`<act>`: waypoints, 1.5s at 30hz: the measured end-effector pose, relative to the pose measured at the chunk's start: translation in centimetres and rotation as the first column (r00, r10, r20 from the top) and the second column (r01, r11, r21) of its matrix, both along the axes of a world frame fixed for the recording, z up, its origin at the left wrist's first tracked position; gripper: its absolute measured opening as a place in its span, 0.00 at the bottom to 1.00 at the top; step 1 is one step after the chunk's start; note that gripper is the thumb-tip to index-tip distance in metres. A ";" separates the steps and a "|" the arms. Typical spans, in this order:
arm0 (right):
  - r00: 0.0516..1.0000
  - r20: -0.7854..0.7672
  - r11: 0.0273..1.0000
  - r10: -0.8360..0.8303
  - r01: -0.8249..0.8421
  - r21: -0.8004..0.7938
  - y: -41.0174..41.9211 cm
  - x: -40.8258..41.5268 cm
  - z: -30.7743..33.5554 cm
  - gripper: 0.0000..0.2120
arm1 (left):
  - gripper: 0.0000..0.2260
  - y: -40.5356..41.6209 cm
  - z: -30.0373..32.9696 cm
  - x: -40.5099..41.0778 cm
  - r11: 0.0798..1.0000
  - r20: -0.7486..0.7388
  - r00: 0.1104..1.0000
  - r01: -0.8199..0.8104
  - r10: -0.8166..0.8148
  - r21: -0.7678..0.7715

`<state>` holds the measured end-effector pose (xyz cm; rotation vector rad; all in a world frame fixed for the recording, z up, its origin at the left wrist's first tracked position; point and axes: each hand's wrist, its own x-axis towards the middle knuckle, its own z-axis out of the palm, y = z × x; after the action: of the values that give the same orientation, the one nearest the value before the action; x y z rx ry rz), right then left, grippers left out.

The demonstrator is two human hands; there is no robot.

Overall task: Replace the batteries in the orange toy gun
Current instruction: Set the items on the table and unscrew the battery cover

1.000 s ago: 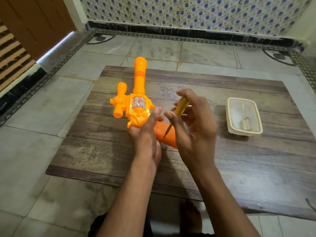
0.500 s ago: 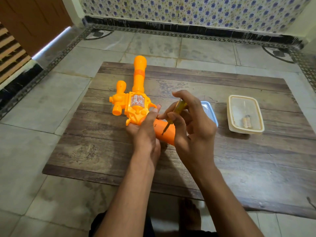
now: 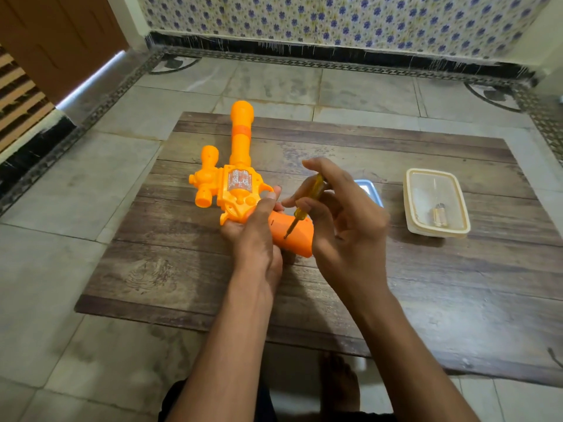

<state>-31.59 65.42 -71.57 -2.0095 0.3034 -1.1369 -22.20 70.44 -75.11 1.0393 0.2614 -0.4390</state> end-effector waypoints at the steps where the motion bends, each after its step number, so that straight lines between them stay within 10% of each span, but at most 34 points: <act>1: 1.000 -0.014 1.000 0.021 -0.021 0.005 0.0 0.0 0.1 0.21 | 0.10 -0.1 0.0 0.0 1.000 -0.014 1.000 -0.003 0.003 0.003; 10: 0.996 0.019 0.993 -0.088 0.089 -0.071 -0.1 0.0 0.8 0.09 | 0.11 -0.3 0.1 -0.2 0.999 0.007 1.000 0.018 -0.018 0.030; 45: 0.992 0.061 0.994 -0.113 0.114 -0.004 0.3 0.3 0.3 0.19 | 0.09 -0.4 -0.5 0.3 1.000 0.028 0.999 -0.014 0.014 -0.003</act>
<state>-31.30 65.71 -71.23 -1.9808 0.3875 -1.2684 -21.91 70.00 -75.58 1.0392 0.2426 -0.4115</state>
